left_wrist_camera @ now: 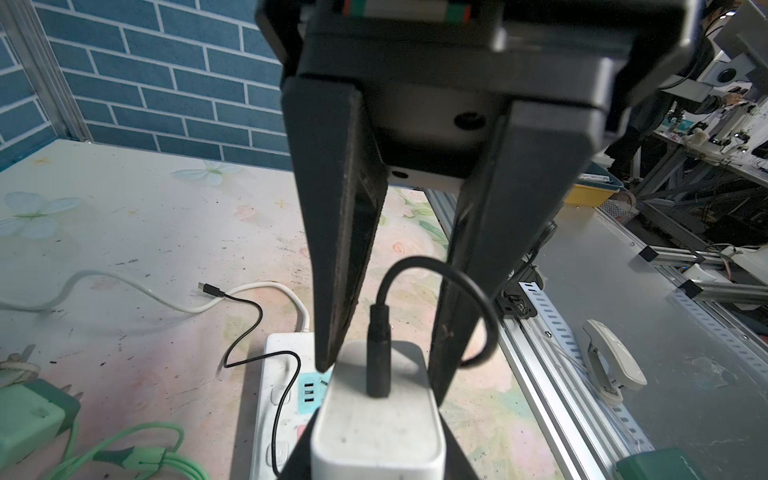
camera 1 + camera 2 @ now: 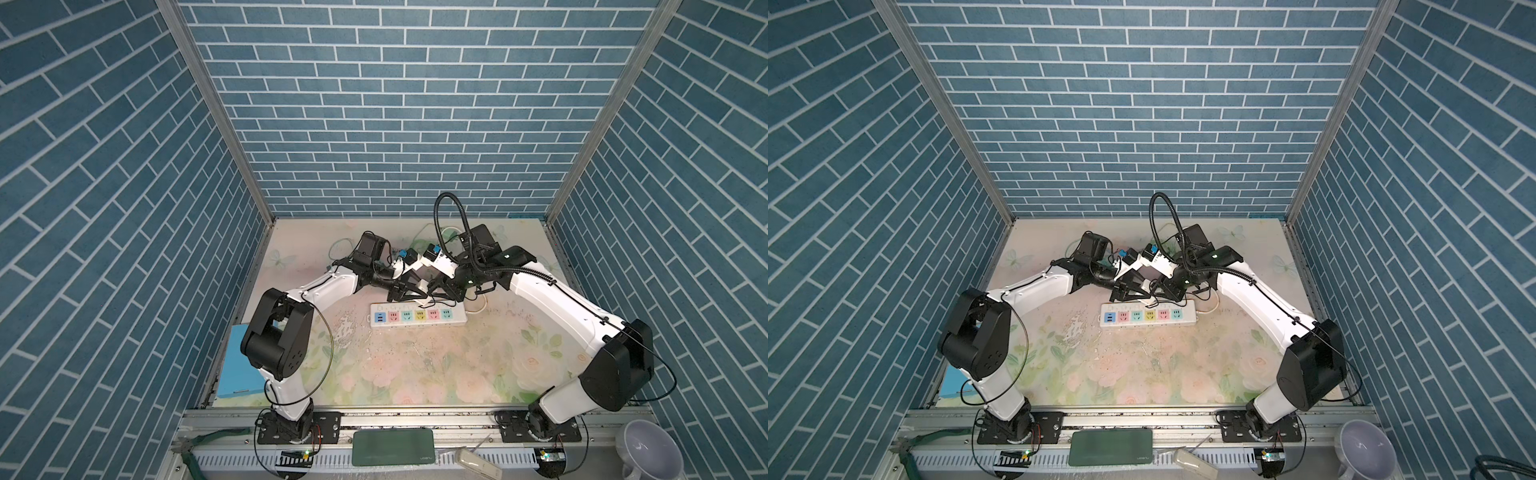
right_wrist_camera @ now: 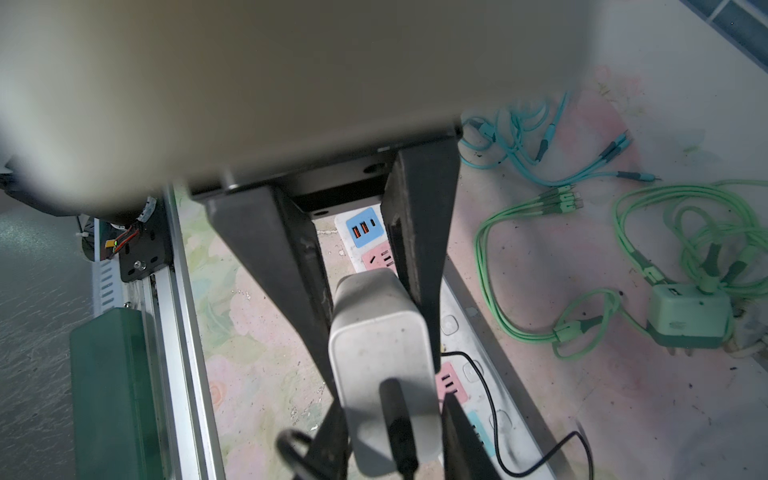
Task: Insert the plug
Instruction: 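Open the left gripper and lift it away while the right holds the charger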
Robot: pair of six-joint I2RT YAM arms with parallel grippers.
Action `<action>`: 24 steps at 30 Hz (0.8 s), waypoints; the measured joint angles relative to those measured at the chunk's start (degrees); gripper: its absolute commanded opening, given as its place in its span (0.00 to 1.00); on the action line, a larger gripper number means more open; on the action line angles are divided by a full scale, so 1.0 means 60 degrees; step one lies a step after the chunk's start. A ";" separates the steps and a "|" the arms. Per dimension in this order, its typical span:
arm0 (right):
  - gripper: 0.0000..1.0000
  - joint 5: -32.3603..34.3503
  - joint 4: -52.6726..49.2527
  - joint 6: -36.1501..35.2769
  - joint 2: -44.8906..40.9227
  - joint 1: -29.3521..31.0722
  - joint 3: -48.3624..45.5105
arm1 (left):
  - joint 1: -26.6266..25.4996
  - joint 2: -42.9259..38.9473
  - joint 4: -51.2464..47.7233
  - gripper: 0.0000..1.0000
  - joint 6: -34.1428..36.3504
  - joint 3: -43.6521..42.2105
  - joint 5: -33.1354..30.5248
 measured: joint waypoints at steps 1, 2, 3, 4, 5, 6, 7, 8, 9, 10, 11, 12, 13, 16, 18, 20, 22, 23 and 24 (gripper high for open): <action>0.05 0.0066 0.0007 0.0004 -0.0011 0.0004 0.0018 | 0.0004 0.0000 0.0062 0.38 -0.0051 0.0000 -0.0026; 0.05 0.0160 0.0007 0.0036 -0.0025 0.0007 0.0036 | 0.0007 0.0000 0.0149 0.41 -0.0113 0.0000 -0.0062; 0.04 0.0317 -0.0004 0.0229 -0.0044 0.0007 0.0069 | 0.0011 0.0000 0.0273 0.43 -0.0208 0.0000 -0.0157; 0.04 0.0477 -0.0015 0.0397 -0.0051 0.0007 0.0109 | 0.0018 0.0000 0.0379 0.45 -0.0280 0.0000 -0.0244; 0.04 0.0707 -0.0073 0.0561 -0.0051 0.0007 0.0157 | 0.0040 -0.0004 0.0528 0.47 -0.0361 0.0000 -0.0357; 0.04 0.0994 -0.0157 0.0754 -0.0051 0.0004 0.0193 | 0.0076 -0.0004 0.0667 0.49 -0.0459 0.0000 -0.0463; 0.04 0.1246 -0.0244 0.0918 -0.0047 -0.0015 0.0215 | 0.0120 -0.0004 0.0831 0.51 -0.0535 -0.0007 -0.0499; 0.05 0.1563 -0.0412 0.1027 -0.0018 -0.0047 0.0237 | 0.0164 -0.0022 0.1118 0.54 -0.0678 -0.0029 -0.0506; 0.05 0.1883 -0.0572 0.1180 0.0036 -0.0109 0.0237 | 0.0219 -0.0091 0.1486 0.56 -0.0892 -0.0076 -0.0510; 0.05 0.2113 -0.0699 0.1268 0.0102 -0.0178 0.0240 | 0.0259 -0.0168 0.1814 0.57 -0.1086 -0.0146 -0.0510; 0.05 0.2382 -0.0856 0.1410 0.0215 -0.0284 0.0270 | 0.0310 -0.0266 0.2211 0.57 -0.1341 -0.0244 -0.0510; 0.05 0.2634 -0.0987 0.1501 0.0328 -0.0372 0.0331 | 0.0379 -0.0357 0.2626 0.58 -0.1599 -0.0346 -0.0510; 0.05 0.2823 -0.1093 0.1599 0.0437 -0.0433 0.0419 | 0.0448 -0.0430 0.2973 0.58 -0.1814 -0.0426 -0.0521; 0.06 0.3679 -0.1621 0.1821 0.1016 -0.0601 0.1195 | 0.0623 -0.0495 0.3668 0.60 -0.2320 -0.0495 -0.0627; 0.06 0.4328 -0.2036 0.1927 0.1585 -0.0659 0.2135 | 0.0663 -0.0495 0.3869 0.60 -0.2568 -0.0495 -0.0725; 0.05 0.4976 -0.2466 0.2007 0.2237 -0.0699 0.3257 | 0.0656 -0.0495 0.4087 0.60 -0.2805 -0.0525 -0.0820; 0.05 0.5410 -0.2849 0.2142 0.2871 -0.0776 0.4364 | 0.0605 -0.0495 0.4138 0.59 -0.2914 -0.0561 -0.0943; 0.05 0.5548 -0.3056 0.2186 0.3184 -0.0823 0.4914 | 0.0557 -0.0495 0.4062 0.58 -0.2878 -0.0576 -0.1049; 0.05 0.5646 -0.3275 0.2251 0.3450 -0.0885 0.5413 | 0.0495 -0.0495 0.3901 0.58 -0.2787 -0.0579 -0.1188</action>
